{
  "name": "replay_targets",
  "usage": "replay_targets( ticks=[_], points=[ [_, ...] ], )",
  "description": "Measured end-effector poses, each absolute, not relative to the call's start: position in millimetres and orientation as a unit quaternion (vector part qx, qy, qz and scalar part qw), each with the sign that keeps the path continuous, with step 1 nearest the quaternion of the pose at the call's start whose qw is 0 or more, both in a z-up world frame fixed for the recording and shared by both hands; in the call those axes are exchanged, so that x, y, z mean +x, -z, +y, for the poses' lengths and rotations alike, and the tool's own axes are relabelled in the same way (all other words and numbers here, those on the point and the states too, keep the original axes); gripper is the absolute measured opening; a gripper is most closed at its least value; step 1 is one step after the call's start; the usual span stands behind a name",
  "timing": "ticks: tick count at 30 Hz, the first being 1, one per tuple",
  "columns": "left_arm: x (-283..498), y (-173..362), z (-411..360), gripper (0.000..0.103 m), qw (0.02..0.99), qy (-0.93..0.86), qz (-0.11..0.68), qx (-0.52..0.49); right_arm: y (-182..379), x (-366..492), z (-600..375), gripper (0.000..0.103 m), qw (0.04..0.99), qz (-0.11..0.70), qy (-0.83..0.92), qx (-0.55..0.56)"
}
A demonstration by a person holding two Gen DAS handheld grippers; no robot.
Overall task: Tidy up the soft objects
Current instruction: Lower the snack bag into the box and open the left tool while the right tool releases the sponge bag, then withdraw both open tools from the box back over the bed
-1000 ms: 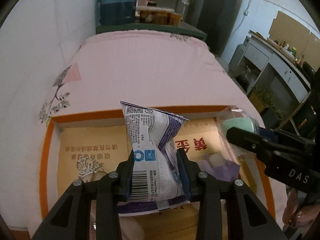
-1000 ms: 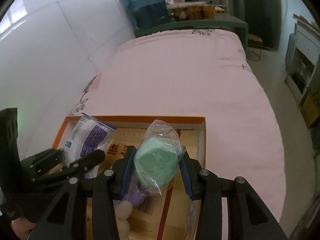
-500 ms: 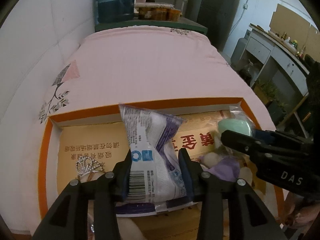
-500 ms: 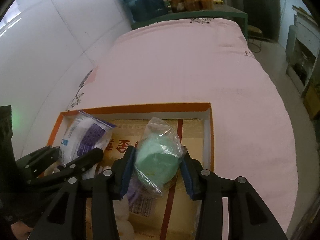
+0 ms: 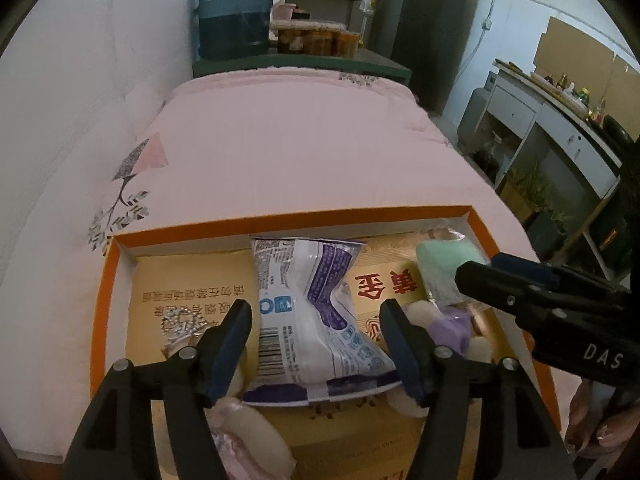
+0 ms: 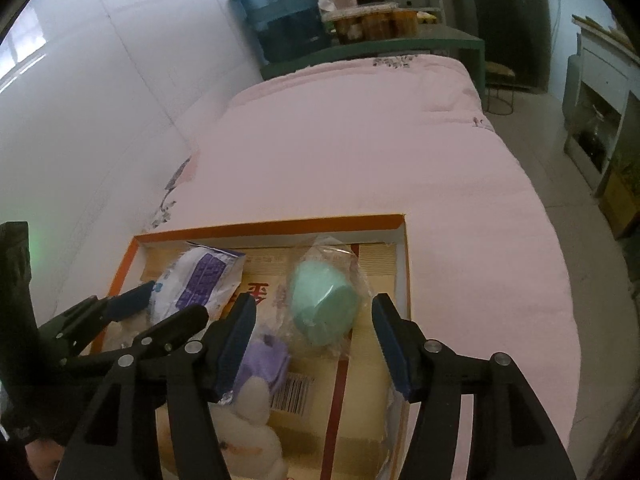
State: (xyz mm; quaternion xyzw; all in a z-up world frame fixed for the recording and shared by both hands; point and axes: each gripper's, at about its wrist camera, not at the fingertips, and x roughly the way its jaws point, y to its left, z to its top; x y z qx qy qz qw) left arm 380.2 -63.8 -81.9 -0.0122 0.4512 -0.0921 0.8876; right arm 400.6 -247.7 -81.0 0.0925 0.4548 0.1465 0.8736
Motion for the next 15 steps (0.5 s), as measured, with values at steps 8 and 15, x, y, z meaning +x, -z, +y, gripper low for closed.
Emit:
replay_targets(
  ticks=[8, 15],
  points=[
    [362, 64, -60, 0.068, 0.9, 0.098, 0.424, -0.02, 67, 379, -246, 0.062, 0.881, 0.438, -0.15, 0.091],
    [343, 46, -60, 0.071, 0.908, 0.101, 0.406, -0.019, 59, 357, -243, 0.062, 0.885, 0.432, -0.148, 0.09]
  ],
)
